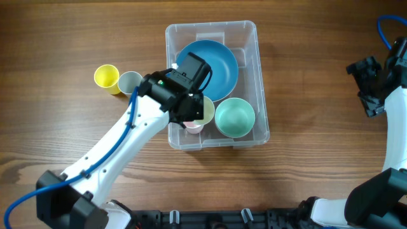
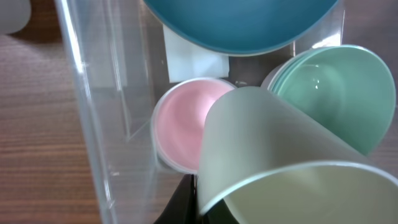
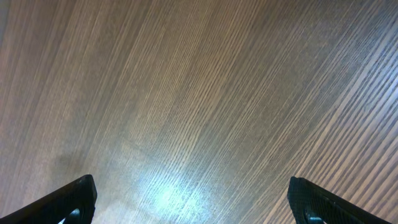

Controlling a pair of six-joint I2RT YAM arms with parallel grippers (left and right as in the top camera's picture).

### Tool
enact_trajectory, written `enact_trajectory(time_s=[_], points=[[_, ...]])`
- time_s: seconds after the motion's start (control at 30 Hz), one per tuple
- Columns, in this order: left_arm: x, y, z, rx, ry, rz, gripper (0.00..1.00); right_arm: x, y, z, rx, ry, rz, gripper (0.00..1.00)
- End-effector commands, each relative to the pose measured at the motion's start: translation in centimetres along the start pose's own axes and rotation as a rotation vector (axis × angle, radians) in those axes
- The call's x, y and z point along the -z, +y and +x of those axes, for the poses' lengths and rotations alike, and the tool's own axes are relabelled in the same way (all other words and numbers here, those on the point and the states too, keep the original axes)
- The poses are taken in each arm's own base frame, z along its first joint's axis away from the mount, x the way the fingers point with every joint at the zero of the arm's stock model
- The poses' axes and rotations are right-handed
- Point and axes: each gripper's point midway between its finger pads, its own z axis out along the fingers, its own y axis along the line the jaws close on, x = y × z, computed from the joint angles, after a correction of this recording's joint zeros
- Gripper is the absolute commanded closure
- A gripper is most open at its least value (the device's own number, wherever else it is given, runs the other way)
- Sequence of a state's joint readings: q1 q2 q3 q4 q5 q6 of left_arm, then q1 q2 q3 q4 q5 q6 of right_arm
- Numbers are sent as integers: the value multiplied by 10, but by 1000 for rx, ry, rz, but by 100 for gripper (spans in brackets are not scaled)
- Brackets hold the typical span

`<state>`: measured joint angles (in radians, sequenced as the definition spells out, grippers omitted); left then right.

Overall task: Pack container
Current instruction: 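Lower the white cup into the pink cup and release, then grasp the yellow cup with the left gripper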

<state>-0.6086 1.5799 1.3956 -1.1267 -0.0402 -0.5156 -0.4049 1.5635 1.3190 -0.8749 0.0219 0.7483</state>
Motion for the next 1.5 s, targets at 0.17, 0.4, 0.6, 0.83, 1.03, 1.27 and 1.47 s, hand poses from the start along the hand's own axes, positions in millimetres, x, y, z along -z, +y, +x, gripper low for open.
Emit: enact_trajectory(time_s=[0.17, 0.4, 0.6, 0.83, 1.03, 1.27, 1.47], points=[[4, 9, 8, 15, 20, -36, 96, -3, 0, 0, -15, 7, 1, 0], [9, 37, 1, 49, -10, -133, 60, -3, 0, 0, -15, 7, 1, 0], [30, 129, -35, 353, -102, -182, 37, -3, 1, 0, -14, 6, 0, 0], [16, 246, -73, 676, -156, -71, 36, -3, 0, 0, -15, 7, 1, 0], [-37, 287, -91, 752, -127, 15, 39, -3, 1, 0, -15, 6, 0, 0], [-93, 287, -100, 735, -67, 86, 57, -3, 0, 0, -15, 7, 1, 0], [-93, 287, -98, 738, -58, 84, 96, -3, 1, 0, -14, 6, 0, 0]])
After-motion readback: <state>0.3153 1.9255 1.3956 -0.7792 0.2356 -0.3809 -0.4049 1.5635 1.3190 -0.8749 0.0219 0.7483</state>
